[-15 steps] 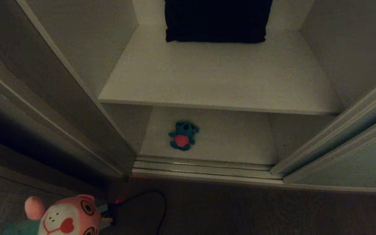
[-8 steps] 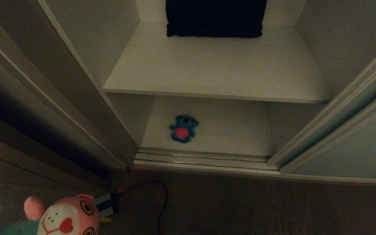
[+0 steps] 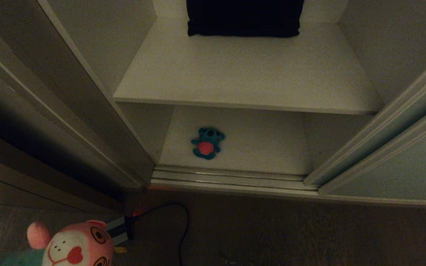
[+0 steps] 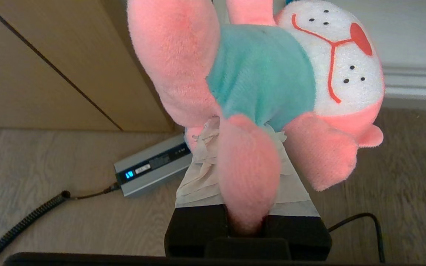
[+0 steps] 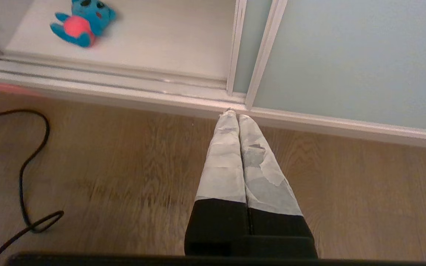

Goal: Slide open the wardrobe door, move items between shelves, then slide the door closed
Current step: Place the pink doll on the lower shelf

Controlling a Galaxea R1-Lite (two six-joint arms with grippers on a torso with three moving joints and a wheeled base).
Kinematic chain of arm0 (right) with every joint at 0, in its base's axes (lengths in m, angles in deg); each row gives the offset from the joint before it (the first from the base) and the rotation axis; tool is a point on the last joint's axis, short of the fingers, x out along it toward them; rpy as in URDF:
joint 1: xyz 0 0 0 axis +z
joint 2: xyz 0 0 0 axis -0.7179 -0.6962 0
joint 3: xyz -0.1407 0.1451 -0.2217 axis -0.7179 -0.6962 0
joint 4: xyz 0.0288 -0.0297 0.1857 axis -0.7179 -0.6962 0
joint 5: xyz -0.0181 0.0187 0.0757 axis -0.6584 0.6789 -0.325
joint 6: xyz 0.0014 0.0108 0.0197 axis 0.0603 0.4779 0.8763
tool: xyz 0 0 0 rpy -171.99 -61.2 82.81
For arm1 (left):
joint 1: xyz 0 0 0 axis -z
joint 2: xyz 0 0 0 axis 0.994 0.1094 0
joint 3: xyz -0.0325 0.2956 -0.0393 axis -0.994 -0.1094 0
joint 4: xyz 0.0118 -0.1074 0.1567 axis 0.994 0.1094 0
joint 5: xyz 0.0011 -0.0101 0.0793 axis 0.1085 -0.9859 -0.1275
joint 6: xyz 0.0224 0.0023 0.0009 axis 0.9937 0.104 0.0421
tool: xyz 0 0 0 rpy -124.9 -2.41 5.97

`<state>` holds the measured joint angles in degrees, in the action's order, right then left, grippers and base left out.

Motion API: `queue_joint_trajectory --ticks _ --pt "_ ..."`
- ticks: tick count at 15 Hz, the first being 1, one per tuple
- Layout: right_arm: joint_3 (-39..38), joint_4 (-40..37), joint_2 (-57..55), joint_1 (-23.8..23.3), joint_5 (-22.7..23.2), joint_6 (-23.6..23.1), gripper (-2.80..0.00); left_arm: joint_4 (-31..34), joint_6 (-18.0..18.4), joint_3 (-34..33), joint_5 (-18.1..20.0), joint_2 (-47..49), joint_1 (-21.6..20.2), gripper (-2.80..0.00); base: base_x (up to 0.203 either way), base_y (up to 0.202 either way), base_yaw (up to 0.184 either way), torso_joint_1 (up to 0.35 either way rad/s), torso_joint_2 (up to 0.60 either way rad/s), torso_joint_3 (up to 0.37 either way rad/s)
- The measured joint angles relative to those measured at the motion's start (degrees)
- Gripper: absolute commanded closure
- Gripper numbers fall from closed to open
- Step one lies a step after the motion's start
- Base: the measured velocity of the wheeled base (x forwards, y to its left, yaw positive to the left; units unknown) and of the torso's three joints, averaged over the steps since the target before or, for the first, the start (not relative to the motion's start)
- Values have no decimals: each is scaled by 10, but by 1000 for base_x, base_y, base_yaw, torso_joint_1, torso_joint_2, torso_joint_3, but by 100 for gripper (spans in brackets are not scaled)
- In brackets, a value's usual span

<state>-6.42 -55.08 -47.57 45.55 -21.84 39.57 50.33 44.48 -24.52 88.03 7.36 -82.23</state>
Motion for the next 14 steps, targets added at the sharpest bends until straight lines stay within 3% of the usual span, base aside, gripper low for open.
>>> queue_joint_trajectory --ticks 14 --pt "0 0 0 0 0 0 0 -2 -2 0 1 0 0 0 0 0 0 1 1 -194"
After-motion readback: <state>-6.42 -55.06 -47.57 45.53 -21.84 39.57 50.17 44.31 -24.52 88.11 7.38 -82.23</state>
